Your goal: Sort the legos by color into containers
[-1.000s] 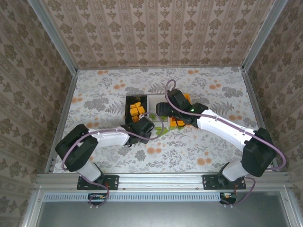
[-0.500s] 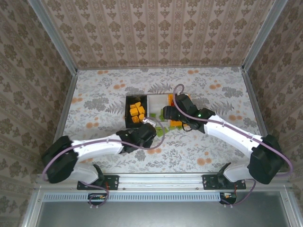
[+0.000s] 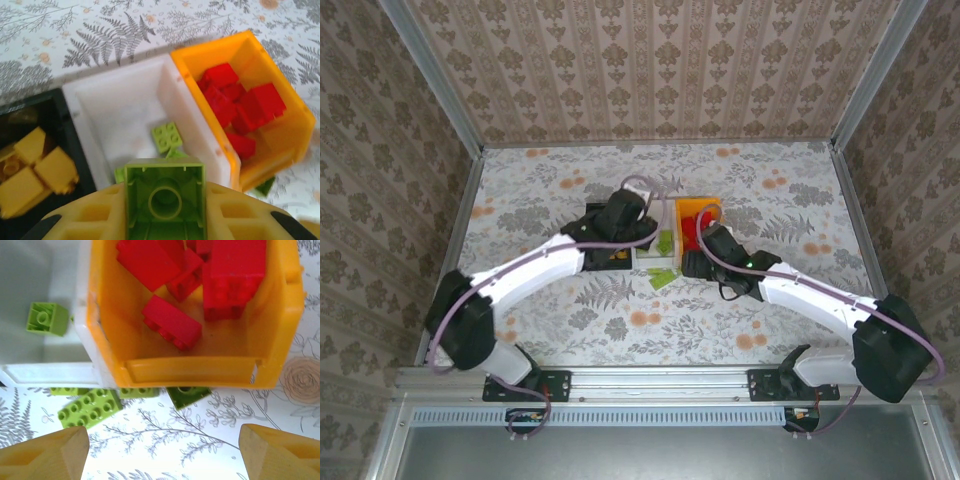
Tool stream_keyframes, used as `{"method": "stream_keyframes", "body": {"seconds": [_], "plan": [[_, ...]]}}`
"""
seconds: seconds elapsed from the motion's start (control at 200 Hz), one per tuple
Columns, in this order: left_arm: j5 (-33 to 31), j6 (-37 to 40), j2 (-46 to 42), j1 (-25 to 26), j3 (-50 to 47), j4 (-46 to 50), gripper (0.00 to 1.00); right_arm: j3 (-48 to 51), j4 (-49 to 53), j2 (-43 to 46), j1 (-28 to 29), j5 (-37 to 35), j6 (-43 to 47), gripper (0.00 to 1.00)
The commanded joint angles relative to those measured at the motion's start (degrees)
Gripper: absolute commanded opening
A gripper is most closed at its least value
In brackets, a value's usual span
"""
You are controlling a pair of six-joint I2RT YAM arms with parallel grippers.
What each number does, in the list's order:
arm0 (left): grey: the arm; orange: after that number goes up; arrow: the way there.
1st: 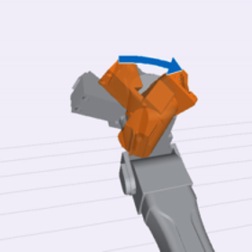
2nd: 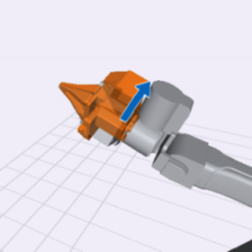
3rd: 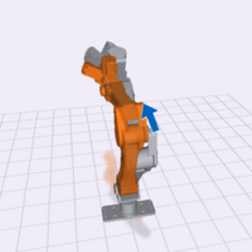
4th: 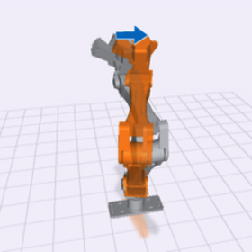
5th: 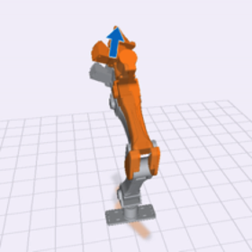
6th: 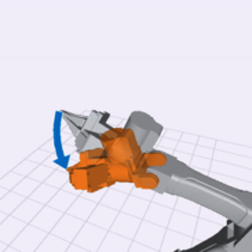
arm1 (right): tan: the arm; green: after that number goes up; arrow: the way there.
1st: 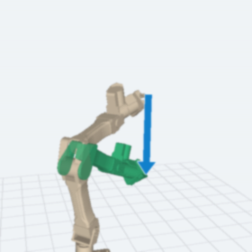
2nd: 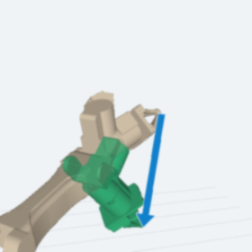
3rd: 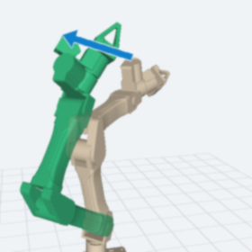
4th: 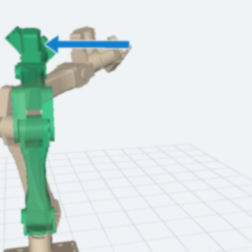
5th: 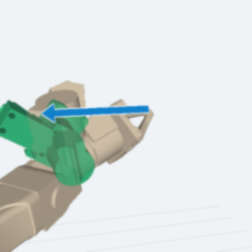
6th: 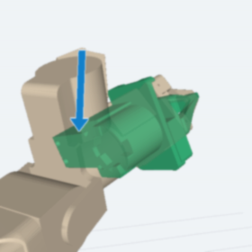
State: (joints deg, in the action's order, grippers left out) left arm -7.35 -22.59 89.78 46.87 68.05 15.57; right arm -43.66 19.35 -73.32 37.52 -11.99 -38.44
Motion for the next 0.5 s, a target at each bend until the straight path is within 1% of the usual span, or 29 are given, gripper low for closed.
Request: {"method": "stream_keyframes", "body": {"seconds": [0.0,0.165,0.24,0.285,0.355,0.405,0.485,0.495], "plan": [[5.5,2.3,6.9,-1.7,5.9,0.3,0.28,1.9,-2.0,1.6,1.2,1.3,-1.2,0.80],[7.6,1.6,15.5,-4.0,12.5,1.4,0.29,3.4,-2.6,1.2,3.4,1.5,-1.3,0.79],[8.4,1.1,17.9,-4.4,14.5,1.8,0.32,3.7,-2.8,1.3,4.4,1.5,-1.3,0.79],[8.6,0.9,18.7,-4.4,15.2,2.0,0.40,3.8,-3.4,1.3,5.1,1.8,-0.9,0.79],[9.0,0.2,18.6,-4.5,15.5,1.9,0.61,3.8,-4.9,0.8,6.2,3.0,0.0,0.79],[9.4,-0.5,17.6,-4.6,15.2,1.2,0.73,3.6,-6.0,0.1,7.0,3.6,0.4,0.79],[10.0,-1.5,14.3,-4.6,13.4,-0.2,0.85,3.0,-7.7,-1.8,8.6,3.8,1.0,0.80],[10.0,-1.7,13.7,-4.7,13.0,-0.5,0.88,2.9,-8.0,-2.1,8.8,3.8,1.1,0.80]]}}
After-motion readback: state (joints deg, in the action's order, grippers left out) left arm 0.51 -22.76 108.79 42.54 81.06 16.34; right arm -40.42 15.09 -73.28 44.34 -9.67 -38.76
